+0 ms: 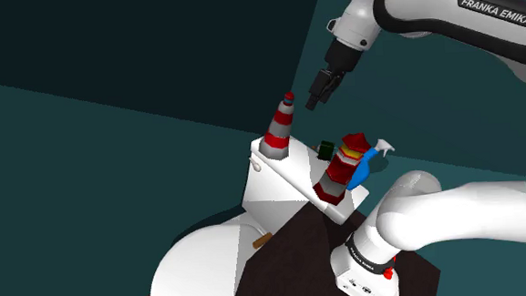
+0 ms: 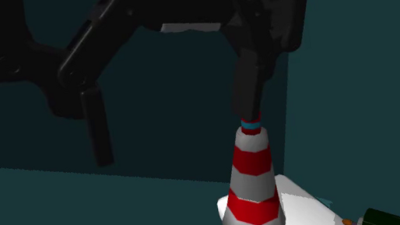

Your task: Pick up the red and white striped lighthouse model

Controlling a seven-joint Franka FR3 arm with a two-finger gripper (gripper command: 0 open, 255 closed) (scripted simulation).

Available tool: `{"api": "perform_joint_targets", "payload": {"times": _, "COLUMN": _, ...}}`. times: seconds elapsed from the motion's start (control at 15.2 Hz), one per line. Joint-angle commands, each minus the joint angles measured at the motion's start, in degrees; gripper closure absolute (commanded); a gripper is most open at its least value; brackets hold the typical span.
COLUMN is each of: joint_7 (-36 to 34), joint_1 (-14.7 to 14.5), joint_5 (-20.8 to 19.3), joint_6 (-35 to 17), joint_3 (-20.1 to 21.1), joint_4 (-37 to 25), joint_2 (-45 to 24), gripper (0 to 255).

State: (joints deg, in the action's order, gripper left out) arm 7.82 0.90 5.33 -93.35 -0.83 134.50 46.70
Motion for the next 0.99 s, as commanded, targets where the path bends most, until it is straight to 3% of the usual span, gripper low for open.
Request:
{"api": "perform_joint_targets", "payload": {"times": 0.0, "joint_7": 0.00, "joint_1": 0.00, "joint_5": 0.00, "joint_6": 0.00, "joint_3": 0.00, "joint_4": 0.00, "joint_2": 0.00, "gripper": 0}}
{"api": "perform_joint_targets", "payload": {"times": 0.53, "joint_7": 11.79, "joint_1": 0.96, "joint_5": -2.30, "joint_6": -13.98, "joint_3": -8.96, "joint_4": 1.60, "joint_2": -7.53, "gripper": 0}}
{"api": "perform_joint_targets", "payload": {"times": 0.92, "joint_7": 21.32, "joint_1": 0.02, "joint_5": -0.84, "joint_6": -23.45, "joint_3": -16.11, "joint_4": -1.02, "joint_2": -16.32, "gripper": 0}}
